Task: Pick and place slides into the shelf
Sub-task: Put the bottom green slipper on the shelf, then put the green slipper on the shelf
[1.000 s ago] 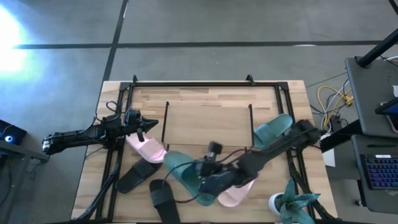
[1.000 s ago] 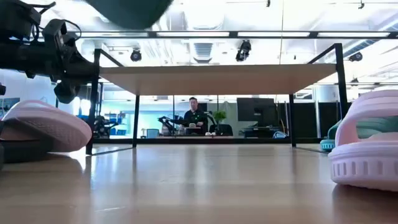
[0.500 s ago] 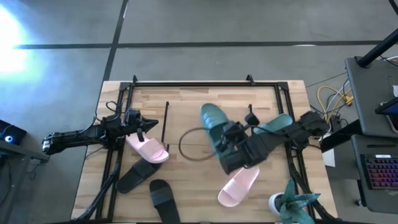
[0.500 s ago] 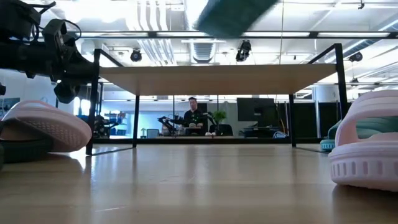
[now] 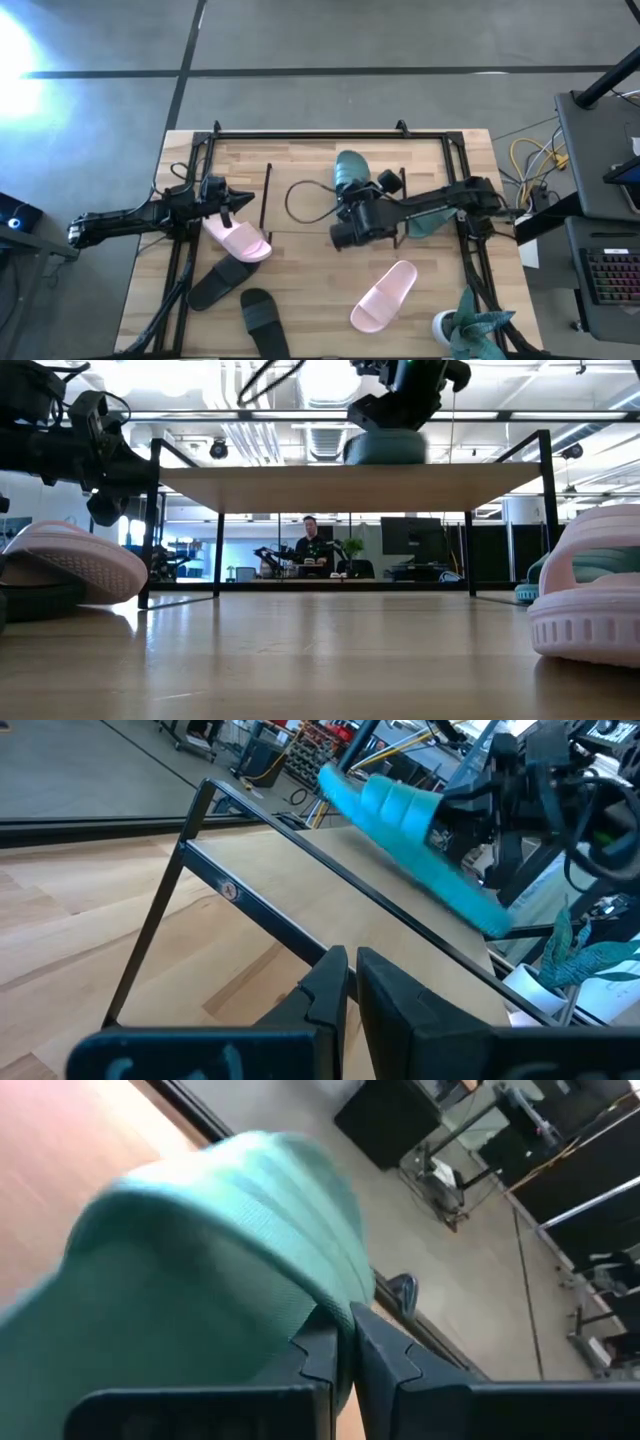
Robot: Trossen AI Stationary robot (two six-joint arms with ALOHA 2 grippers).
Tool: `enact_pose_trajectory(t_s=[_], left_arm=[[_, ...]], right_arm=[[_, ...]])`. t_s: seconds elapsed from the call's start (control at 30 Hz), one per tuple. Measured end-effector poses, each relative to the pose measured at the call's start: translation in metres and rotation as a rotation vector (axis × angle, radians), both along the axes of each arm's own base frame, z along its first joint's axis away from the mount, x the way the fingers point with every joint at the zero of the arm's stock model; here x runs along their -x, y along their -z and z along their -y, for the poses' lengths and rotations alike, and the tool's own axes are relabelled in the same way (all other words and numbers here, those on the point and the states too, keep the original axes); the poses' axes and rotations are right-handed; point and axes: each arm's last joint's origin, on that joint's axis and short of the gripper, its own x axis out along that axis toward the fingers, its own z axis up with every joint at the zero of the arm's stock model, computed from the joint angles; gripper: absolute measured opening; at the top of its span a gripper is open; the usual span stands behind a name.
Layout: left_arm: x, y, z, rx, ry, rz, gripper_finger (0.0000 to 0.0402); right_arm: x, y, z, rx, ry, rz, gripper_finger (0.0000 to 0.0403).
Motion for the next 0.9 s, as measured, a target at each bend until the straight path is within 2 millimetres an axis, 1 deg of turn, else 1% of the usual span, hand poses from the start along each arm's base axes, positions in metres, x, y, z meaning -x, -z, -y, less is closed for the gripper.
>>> enact_pose_trajectory(t_s=[0.13,0.3,0.4,0.57,0.67,0.77,0.9], left_arm=[[0.000,0.000,0.000,0.000,0.000,-0.003,0.0012],[0.000,0.000,0.000,0.000,0.000,0.000,0.0012],[0.000,0.000,0.000,0.000,0.000,0.000,0.0012],[0.000,0.000,0.000,0.000,0.000,-0.001,0.0012],[0.000,0.000,0.000,0.000,0.000,-0.001,0.0012],[0.000,0.000,0.000,0.000,0.000,-0.001,0.0012],[0.000,0.000,0.000,0.000,0.000,0.000,0.0012]], right_arm=[[-0.001,0.003,0.000,-0.012,0.014,0.011,0.0013],[0.002,0.000,-0.001,-0.071,0.011,-0.012,0.0021],[0.004,-0.003,-0.001,-0.108,0.010,-0.020,0.0048],[0.006,-0.003,0.000,-0.207,0.035,-0.033,0.0115],[0.007,-0.003,-0.002,-0.231,0.028,-0.047,0.0150],[0.010,-0.007,-0.009,-0.235,0.002,-0.040,0.0173],[0.019,-0.020,-0.015,-0.247,-0.013,0.012,0.0185]])
